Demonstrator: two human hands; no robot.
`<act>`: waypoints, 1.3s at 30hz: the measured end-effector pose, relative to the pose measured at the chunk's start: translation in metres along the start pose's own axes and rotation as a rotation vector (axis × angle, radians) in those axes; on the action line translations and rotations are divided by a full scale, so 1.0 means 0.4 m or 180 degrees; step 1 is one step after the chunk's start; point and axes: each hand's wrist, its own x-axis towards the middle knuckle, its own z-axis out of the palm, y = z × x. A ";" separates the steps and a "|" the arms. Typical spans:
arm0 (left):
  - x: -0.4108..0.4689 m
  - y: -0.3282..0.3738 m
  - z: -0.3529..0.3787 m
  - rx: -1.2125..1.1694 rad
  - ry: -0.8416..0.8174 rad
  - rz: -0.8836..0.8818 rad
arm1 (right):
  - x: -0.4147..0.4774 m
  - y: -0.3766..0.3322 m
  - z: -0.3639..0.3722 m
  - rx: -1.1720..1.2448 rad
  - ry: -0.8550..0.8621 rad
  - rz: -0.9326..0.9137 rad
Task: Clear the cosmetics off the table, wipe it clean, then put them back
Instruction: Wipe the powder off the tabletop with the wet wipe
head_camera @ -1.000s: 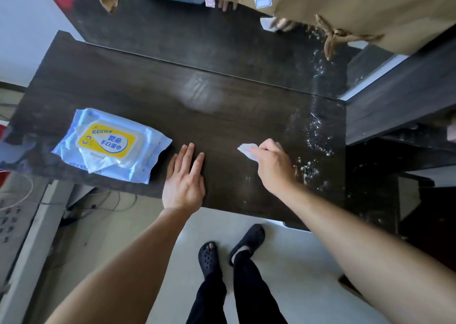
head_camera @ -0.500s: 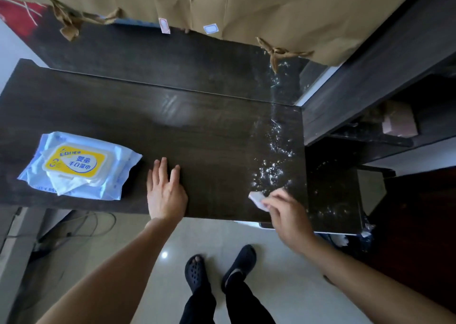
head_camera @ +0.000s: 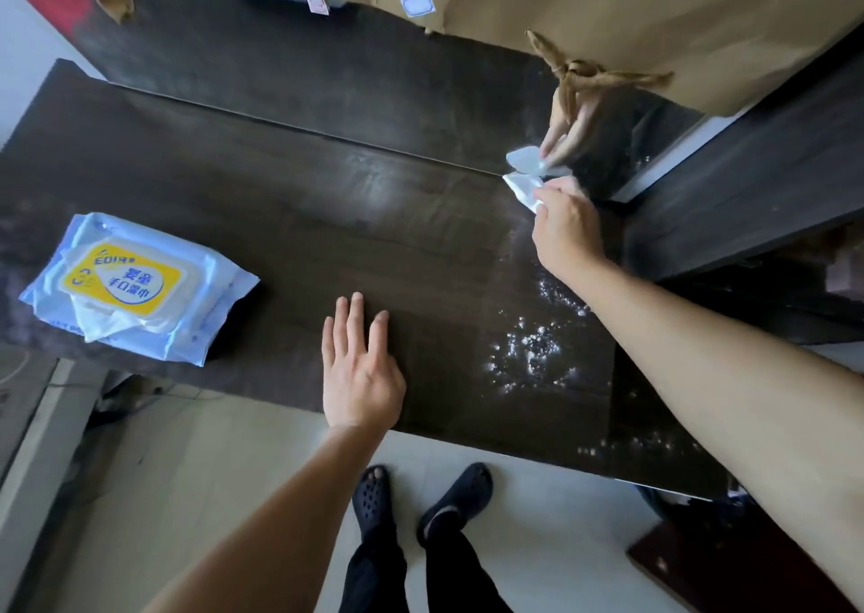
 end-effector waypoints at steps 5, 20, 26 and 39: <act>0.003 0.002 -0.001 0.0062 0.0059 0.0000 | -0.077 -0.015 0.047 0.0492 -0.0039 -0.0039; 0.004 0.007 -0.004 0.0057 0.0158 -0.0035 | 0.053 0.020 -0.016 -0.0664 -0.0791 -0.1144; 0.004 0.008 -0.006 0.0024 0.0127 -0.0060 | -0.055 0.136 -0.045 -0.1432 -0.1033 -0.0353; 0.006 0.007 -0.010 0.0008 0.0053 -0.0037 | -0.038 0.050 -0.106 -0.2032 -0.1252 -0.0023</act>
